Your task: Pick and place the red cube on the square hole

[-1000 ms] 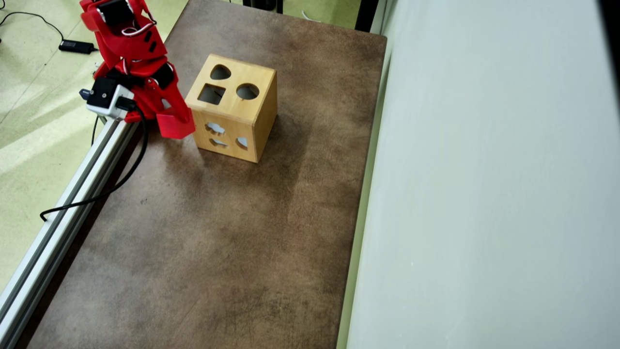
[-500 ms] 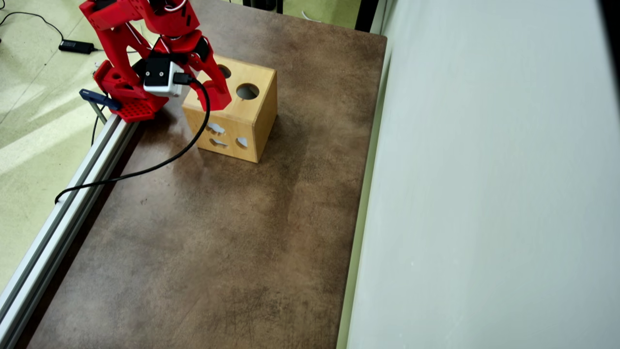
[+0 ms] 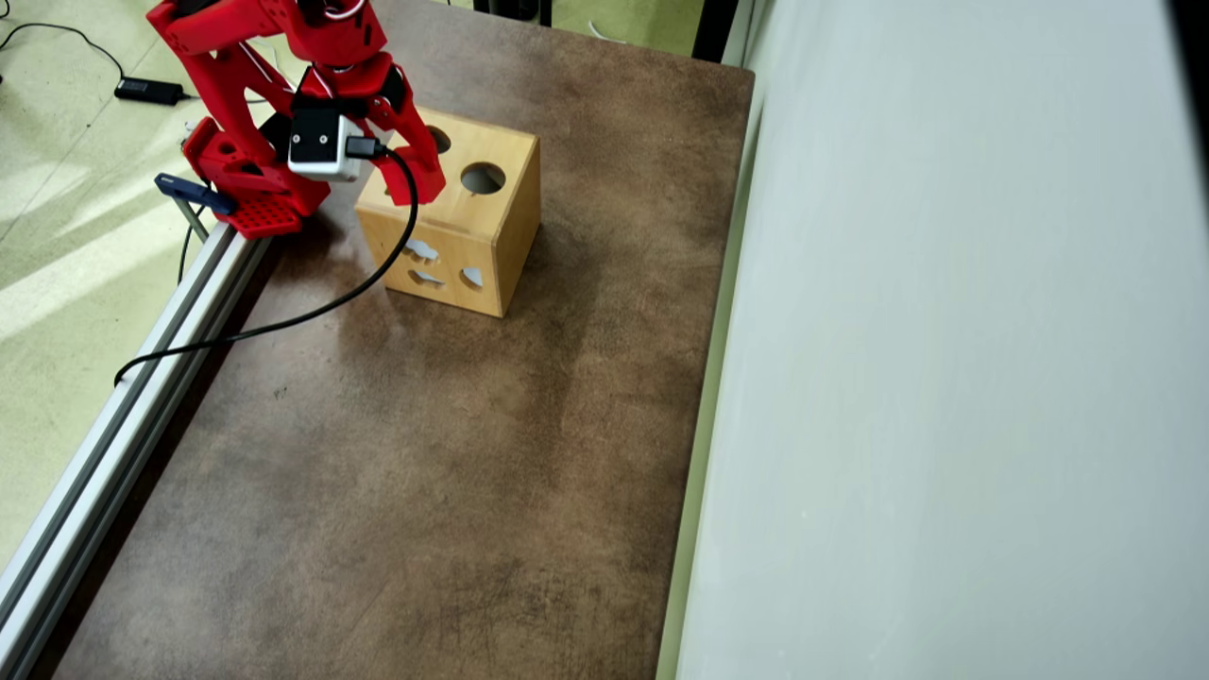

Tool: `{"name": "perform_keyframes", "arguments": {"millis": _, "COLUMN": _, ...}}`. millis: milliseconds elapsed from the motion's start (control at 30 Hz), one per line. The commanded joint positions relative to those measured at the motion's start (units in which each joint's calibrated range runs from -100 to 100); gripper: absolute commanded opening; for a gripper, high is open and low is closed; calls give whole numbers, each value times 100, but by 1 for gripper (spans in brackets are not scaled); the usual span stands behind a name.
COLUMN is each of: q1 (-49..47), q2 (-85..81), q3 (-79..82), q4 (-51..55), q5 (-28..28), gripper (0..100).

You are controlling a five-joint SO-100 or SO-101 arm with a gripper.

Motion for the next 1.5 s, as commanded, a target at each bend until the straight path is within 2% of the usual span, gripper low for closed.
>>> {"name": "perform_keyframes", "arguments": {"millis": 0, "q1": -112, "q2": -239, "q3": -31, "q4": 25, "q5": 147, "gripper": 6}}
{"name": "perform_keyframes", "arguments": {"millis": 333, "q1": -97, "q2": -239, "q3": -31, "q4": 25, "q5": 694, "gripper": 6}}
{"name": "perform_keyframes", "arguments": {"millis": 900, "q1": -22, "q2": -188, "q3": -22, "q4": 33, "q5": 2979, "gripper": 6}}
{"name": "perform_keyframes", "arguments": {"millis": 1067, "q1": -22, "q2": -154, "q3": -22, "q4": 33, "q5": 3160, "gripper": 6}}
{"name": "perform_keyframes", "arguments": {"millis": 1467, "q1": -22, "q2": -162, "q3": 166, "q4": 41, "q5": 3175, "gripper": 6}}
